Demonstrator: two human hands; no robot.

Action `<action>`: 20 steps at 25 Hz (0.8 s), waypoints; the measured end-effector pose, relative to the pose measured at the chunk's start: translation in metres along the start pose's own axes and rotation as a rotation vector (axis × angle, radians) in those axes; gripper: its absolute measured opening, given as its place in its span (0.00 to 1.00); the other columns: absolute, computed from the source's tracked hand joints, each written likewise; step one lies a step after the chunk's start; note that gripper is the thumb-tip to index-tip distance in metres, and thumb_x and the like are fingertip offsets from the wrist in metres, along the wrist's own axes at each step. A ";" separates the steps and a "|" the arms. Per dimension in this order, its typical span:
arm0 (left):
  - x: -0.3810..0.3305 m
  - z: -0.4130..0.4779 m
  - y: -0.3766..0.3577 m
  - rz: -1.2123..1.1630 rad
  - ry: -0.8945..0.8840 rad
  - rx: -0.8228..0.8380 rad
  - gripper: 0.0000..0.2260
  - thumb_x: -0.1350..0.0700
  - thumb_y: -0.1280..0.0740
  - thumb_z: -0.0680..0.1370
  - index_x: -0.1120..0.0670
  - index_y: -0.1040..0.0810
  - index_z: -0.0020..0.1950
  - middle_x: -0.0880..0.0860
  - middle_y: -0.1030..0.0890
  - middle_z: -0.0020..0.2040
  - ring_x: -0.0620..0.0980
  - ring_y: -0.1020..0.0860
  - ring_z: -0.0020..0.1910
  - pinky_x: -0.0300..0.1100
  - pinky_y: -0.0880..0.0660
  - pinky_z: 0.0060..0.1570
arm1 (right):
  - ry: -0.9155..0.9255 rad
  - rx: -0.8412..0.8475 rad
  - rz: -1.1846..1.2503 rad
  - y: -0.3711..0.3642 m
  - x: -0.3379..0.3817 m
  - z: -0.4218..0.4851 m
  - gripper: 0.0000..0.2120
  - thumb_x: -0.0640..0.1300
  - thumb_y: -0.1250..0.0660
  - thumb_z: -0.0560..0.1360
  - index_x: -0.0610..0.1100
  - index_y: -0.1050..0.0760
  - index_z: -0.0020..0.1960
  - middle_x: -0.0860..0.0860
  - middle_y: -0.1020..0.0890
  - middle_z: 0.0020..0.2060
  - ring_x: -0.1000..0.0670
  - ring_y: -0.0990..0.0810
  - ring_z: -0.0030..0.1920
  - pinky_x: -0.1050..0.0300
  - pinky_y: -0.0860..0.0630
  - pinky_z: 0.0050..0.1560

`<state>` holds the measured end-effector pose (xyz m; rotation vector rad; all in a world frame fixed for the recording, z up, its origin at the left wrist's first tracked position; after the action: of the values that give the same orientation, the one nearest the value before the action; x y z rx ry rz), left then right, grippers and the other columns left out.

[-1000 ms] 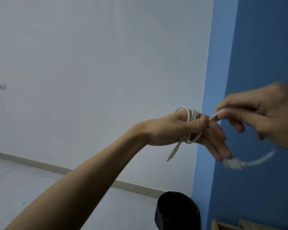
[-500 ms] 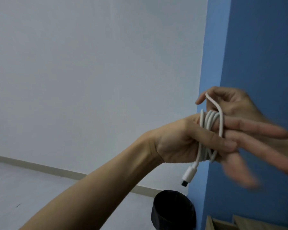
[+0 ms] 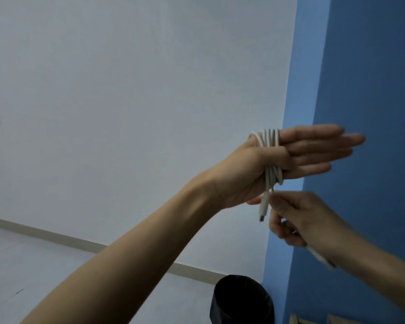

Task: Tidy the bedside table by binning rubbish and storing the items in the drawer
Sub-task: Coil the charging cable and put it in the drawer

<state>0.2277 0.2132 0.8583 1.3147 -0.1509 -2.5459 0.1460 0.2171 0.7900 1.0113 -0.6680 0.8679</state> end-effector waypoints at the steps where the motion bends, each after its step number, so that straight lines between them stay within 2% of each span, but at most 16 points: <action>1: 0.000 0.001 0.005 0.038 -0.003 -0.012 0.27 0.76 0.55 0.72 0.68 0.41 0.72 0.69 0.39 0.73 0.61 0.36 0.71 0.44 0.34 0.69 | 0.007 0.019 -0.021 -0.004 0.003 -0.007 0.13 0.46 0.43 0.77 0.51 0.19 0.43 0.48 0.26 0.21 0.55 0.36 0.18 0.67 0.39 0.20; 3: 0.003 0.002 0.011 0.084 0.014 -0.045 0.27 0.75 0.54 0.73 0.67 0.39 0.72 0.66 0.36 0.73 0.57 0.35 0.72 0.45 0.37 0.70 | 0.003 0.034 -0.094 -0.006 0.007 -0.021 0.11 0.43 0.44 0.79 0.53 0.23 0.51 0.49 0.24 0.23 0.56 0.35 0.19 0.67 0.37 0.21; 7: 0.009 0.006 0.017 0.206 0.049 -0.129 0.24 0.76 0.51 0.74 0.67 0.34 0.69 0.64 0.31 0.70 0.52 0.31 0.69 0.45 0.37 0.71 | 0.005 -0.022 -0.435 0.002 0.016 -0.043 0.10 0.45 0.46 0.80 0.53 0.27 0.50 0.48 0.22 0.27 0.56 0.28 0.20 0.70 0.34 0.23; 9: 0.012 0.008 0.016 0.252 0.073 -0.130 0.22 0.76 0.50 0.74 0.67 0.31 0.66 0.66 0.28 0.67 0.51 0.27 0.65 0.46 0.35 0.69 | 0.220 -0.054 -0.853 0.004 0.037 -0.051 0.15 0.47 0.49 0.80 0.50 0.24 0.45 0.53 0.26 0.24 0.60 0.25 0.25 0.71 0.31 0.29; 11: 0.018 0.009 0.013 0.298 0.108 -0.103 0.19 0.75 0.49 0.75 0.66 0.28 0.61 0.67 0.22 0.58 0.52 0.22 0.56 0.46 0.30 0.64 | 0.481 -0.218 -1.127 0.011 0.065 -0.064 0.24 0.53 0.52 0.79 0.48 0.22 0.35 0.56 0.27 0.24 0.55 0.28 0.21 0.65 0.32 0.28; 13: 0.024 0.008 0.007 0.298 0.130 -0.076 0.12 0.69 0.47 0.78 0.64 0.25 0.53 0.62 0.16 0.41 0.49 0.19 0.42 0.42 0.23 0.50 | 0.596 -0.279 -1.149 0.021 0.077 -0.074 0.25 0.54 0.51 0.78 0.46 0.22 0.33 0.53 0.28 0.27 0.51 0.30 0.26 0.59 0.33 0.27; 14: 0.025 0.007 0.003 0.293 0.127 -0.065 0.11 0.64 0.47 0.79 0.63 0.25 0.47 0.58 0.18 0.34 0.48 0.20 0.35 0.39 0.22 0.41 | 0.664 -0.312 -1.174 0.029 0.083 -0.077 0.22 0.53 0.48 0.78 0.46 0.22 0.34 0.52 0.28 0.29 0.49 0.32 0.29 0.54 0.32 0.28; 16: 0.024 0.007 -0.003 0.276 0.103 -0.041 0.16 0.57 0.49 0.80 0.60 0.27 0.39 0.55 0.24 0.27 0.48 0.25 0.26 0.37 0.28 0.30 | 0.717 -0.342 -1.215 0.043 0.099 -0.076 0.19 0.54 0.46 0.77 0.47 0.21 0.38 0.54 0.28 0.31 0.48 0.34 0.33 0.48 0.33 0.30; 18: 0.020 0.009 -0.014 0.224 0.084 -0.002 0.21 0.54 0.53 0.81 0.59 0.29 0.35 0.51 0.29 0.23 0.46 0.31 0.21 0.36 0.33 0.25 | 0.695 -0.348 -1.149 0.058 0.106 -0.071 0.17 0.57 0.44 0.76 0.51 0.21 0.41 0.59 0.27 0.35 0.50 0.31 0.36 0.51 0.32 0.35; 20: 0.018 0.012 -0.027 0.198 0.082 0.030 0.22 0.52 0.54 0.80 0.58 0.30 0.32 0.50 0.35 0.21 0.44 0.37 0.19 0.34 0.38 0.23 | 0.601 -0.358 -0.875 0.062 0.115 -0.068 0.11 0.63 0.41 0.73 0.59 0.25 0.43 0.61 0.25 0.35 0.53 0.27 0.37 0.57 0.31 0.38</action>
<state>0.2030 0.2331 0.8452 1.3408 -0.2887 -2.3298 0.1568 0.3308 0.8835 0.5664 0.1546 0.2219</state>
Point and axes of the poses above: each hand's wrist, its own z-axis towards the middle knuckle, its own y-axis out of the back of the hand, x = y × z, the point moved 6 cm from there along z, towards the middle knuckle
